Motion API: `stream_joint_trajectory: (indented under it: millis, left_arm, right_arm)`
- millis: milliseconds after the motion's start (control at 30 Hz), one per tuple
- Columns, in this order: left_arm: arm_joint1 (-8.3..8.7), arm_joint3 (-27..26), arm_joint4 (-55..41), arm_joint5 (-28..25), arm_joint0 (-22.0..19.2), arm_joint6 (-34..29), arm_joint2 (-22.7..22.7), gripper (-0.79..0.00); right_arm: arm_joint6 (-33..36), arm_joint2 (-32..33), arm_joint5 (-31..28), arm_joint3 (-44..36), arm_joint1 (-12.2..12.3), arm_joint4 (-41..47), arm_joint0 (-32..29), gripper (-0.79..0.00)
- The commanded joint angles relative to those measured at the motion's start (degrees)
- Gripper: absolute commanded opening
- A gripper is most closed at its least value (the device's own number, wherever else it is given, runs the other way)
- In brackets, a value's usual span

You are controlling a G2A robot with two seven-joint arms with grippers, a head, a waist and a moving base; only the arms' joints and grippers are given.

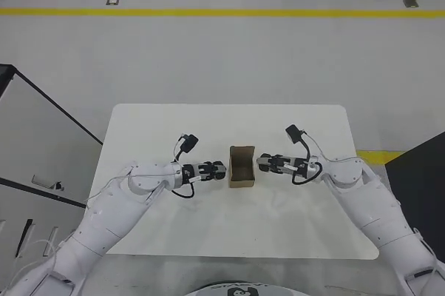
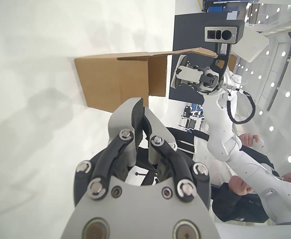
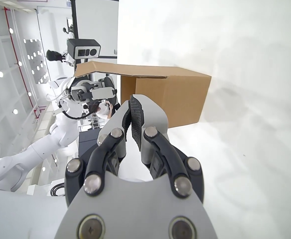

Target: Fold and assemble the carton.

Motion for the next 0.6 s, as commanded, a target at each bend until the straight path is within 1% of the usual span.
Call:
stream_joint_trajectory:
  millis: [0,267,567]
  left_arm:
    - [-0.33,0.4,0.0,-0.1,-0.5,0.1,0.7,-0.785]
    - [-1.61,2.5,-0.3,-0.4,-2.0,0.9,3.0,-0.785]
    - [-2.40,3.7,0.3,-0.5,-3.0,0.4,4.1,-0.785]
  right_arm:
    - [0.1,-0.7,-0.1,0.7,-0.3,0.2,0.7,-0.785]
    - [-0.4,-3.6,0.1,3.2,-1.5,-0.5,3.1,-0.785]
    - [-1.0,-6.0,0.3,5.3,-2.7,-1.5,4.8,-0.785]
